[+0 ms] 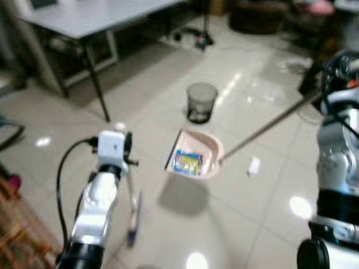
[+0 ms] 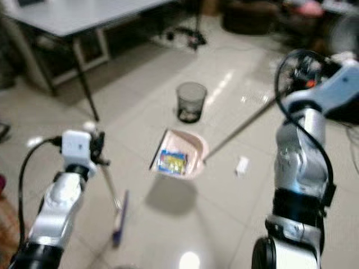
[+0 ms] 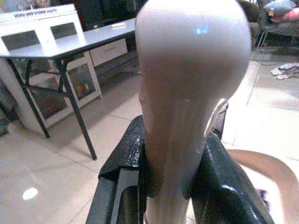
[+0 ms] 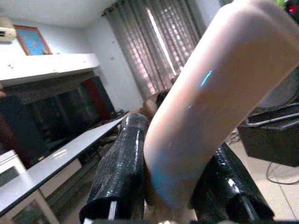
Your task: Sweep floor
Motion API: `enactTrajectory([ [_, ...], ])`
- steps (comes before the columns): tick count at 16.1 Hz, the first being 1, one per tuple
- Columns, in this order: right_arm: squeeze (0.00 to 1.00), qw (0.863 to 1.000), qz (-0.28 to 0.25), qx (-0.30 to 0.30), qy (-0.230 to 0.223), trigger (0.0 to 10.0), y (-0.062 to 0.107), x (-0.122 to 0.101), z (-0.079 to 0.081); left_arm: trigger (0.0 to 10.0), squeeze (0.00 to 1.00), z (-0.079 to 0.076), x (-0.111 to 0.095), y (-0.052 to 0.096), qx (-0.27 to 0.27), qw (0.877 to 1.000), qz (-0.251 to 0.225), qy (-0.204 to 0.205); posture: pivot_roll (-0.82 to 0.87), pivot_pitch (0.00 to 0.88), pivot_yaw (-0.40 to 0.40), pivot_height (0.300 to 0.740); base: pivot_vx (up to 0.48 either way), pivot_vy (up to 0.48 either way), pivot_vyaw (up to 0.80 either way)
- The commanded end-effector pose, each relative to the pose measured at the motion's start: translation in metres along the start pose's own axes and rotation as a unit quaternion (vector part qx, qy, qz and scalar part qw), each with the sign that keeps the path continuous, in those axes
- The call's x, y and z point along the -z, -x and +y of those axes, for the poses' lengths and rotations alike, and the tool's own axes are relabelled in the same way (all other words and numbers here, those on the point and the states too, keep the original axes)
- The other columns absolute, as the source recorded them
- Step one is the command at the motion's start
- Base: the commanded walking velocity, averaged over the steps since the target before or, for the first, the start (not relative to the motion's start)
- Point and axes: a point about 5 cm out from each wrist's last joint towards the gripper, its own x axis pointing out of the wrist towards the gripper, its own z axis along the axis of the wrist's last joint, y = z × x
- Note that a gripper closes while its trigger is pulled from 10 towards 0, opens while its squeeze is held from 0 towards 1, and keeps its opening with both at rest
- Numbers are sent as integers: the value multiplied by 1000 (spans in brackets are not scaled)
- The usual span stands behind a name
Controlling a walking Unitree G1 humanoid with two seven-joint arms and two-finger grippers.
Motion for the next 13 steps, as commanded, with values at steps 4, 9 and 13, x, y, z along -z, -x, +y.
enactTrajectory([
  [4,0,1000,-23,8,-2,10000,1,-8,-4,10000,0,-6,-12,-6,10,1000,-25,-1,22,0,25,740,332,0,0],
  [9,0,1000,-24,-2,-7,10000,3,-6,4,10000,0,-5,-13,-8,12,1000,-25,-4,21,0,39,740,349,0,0],
  [13,0,999,-29,3,-14,10000,4,-6,5,10000,0,-5,-16,-11,15,999,-30,-4,26,0,42,740,353,0,0],
])
